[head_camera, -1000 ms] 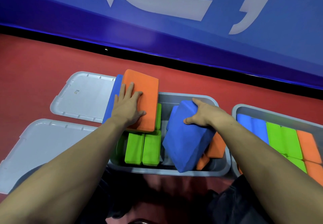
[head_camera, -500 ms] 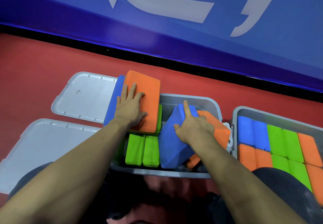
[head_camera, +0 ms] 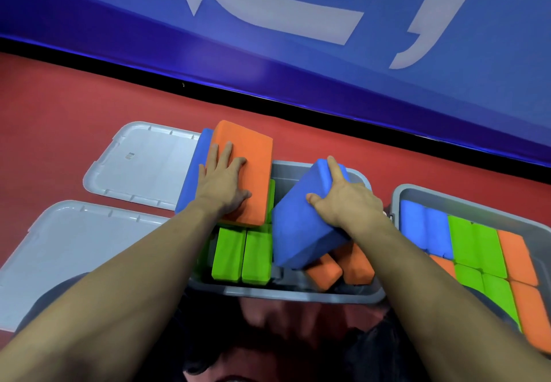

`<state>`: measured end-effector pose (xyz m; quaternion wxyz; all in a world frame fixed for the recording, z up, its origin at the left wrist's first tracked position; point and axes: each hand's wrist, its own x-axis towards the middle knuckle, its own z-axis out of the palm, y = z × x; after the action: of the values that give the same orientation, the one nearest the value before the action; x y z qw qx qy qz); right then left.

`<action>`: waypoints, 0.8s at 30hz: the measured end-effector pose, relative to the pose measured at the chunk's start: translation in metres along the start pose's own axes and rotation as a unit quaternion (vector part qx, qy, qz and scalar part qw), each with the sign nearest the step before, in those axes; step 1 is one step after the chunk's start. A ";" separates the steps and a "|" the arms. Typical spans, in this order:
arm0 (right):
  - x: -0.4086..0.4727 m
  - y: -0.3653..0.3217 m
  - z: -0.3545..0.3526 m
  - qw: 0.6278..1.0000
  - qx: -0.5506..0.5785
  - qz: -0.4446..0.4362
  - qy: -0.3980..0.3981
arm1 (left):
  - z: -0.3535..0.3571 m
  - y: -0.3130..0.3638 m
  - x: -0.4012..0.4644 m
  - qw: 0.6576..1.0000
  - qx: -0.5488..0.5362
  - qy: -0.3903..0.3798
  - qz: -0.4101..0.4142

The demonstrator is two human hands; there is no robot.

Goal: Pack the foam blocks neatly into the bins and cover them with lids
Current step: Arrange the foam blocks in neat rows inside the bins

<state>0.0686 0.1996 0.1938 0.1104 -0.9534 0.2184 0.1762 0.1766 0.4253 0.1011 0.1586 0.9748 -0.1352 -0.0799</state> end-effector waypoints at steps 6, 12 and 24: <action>0.005 0.024 0.024 0.999 0.005 0.034 -0.041 | 0.000 0.000 0.000 1.000 0.005 -0.001 0.001; 0.012 0.023 0.013 0.994 0.077 0.048 0.055 | 0.000 0.008 -0.001 0.998 0.060 0.028 0.020; 0.057 0.031 0.025 0.853 0.476 0.154 0.147 | -0.012 0.041 0.006 0.968 -0.241 0.070 0.006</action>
<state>0.0950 0.1584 0.1450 0.4888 -0.7531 0.4334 -0.0771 0.1743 0.3892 0.1250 0.3986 0.9101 -0.1062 -0.0404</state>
